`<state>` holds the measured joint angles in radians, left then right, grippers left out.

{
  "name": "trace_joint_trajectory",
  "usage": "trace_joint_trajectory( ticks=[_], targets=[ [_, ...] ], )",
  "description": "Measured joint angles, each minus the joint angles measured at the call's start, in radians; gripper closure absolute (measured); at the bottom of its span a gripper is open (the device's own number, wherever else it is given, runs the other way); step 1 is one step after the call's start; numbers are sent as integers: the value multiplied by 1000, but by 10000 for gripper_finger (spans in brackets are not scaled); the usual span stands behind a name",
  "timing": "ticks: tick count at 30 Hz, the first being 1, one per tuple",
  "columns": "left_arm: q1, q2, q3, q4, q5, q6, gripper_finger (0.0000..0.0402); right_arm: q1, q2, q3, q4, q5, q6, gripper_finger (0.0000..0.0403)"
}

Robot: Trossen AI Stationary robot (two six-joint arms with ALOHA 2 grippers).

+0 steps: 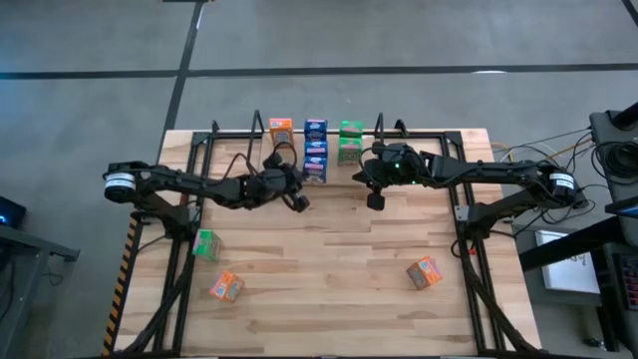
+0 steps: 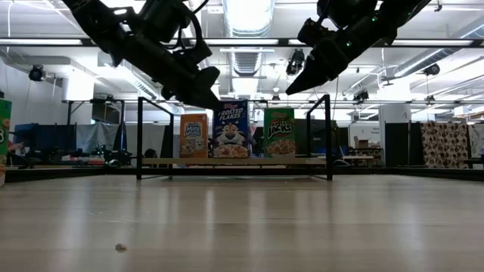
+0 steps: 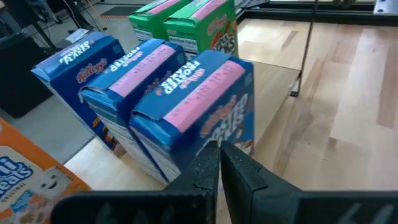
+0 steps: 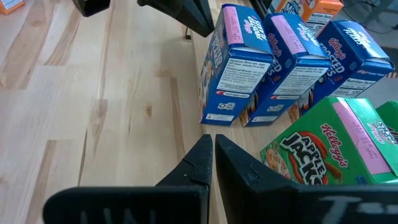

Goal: Stack cereal on shelf
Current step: Adjust the blue cereal box on the shelf, then put the green cereal box aligned with the green cereal box on the shelf

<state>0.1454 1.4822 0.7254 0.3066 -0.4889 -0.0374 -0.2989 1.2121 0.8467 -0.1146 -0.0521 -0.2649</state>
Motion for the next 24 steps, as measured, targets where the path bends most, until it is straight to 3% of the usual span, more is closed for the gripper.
trace_joint_trajectory(
  ticks=[24],
  targets=[
    [-91, 2, 26, 8, 3, 0, 401, 0, 0, 0, 1, -4, 3, 394]
  ],
)
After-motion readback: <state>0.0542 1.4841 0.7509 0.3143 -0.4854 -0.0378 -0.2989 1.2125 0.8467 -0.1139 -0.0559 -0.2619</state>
